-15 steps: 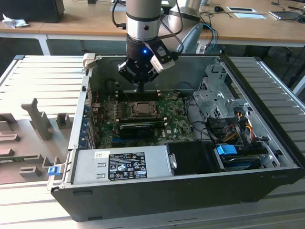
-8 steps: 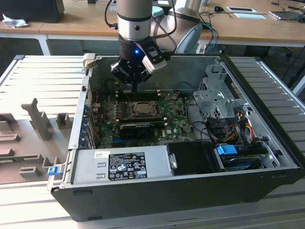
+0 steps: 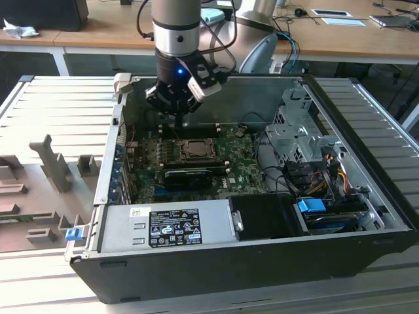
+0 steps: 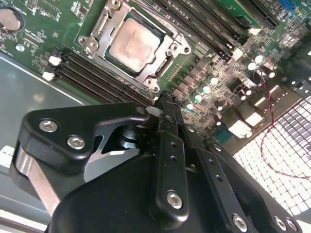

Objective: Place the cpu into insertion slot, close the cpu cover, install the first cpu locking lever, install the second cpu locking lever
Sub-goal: 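Install the first cpu locking lever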

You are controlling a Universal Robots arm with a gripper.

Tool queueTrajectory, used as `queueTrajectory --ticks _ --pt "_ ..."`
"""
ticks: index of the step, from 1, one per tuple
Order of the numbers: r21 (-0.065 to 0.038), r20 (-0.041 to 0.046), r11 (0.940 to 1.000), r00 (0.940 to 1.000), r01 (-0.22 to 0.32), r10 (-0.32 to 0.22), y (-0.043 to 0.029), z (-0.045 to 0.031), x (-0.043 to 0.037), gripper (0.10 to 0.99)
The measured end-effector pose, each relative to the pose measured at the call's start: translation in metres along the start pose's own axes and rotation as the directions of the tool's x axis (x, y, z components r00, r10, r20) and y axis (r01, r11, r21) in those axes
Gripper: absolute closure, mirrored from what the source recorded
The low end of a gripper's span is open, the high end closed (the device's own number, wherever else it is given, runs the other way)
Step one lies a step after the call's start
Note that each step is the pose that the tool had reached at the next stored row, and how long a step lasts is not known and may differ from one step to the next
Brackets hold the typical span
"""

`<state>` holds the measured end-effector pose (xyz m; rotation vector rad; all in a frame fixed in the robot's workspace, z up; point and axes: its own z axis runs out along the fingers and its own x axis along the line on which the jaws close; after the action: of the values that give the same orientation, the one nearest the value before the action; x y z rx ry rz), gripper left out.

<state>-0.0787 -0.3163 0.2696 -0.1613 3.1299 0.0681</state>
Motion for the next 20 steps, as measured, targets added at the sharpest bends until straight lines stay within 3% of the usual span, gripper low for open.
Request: queueTrajectory --ticks 4,14,20 --pt "0.0 0.0 1.0 1.0 0.0 0.0 0.0003 0.0017 0.0042 0.98" --pt "0.0 0.0001 1.0 1.0 0.0 0.0 0.0025 0.0055 0.0263 0.98" --pt "0.0 0.0001 1.0 1.0 0.0 0.0 0.0031 0.0061 0.0328 0.98"
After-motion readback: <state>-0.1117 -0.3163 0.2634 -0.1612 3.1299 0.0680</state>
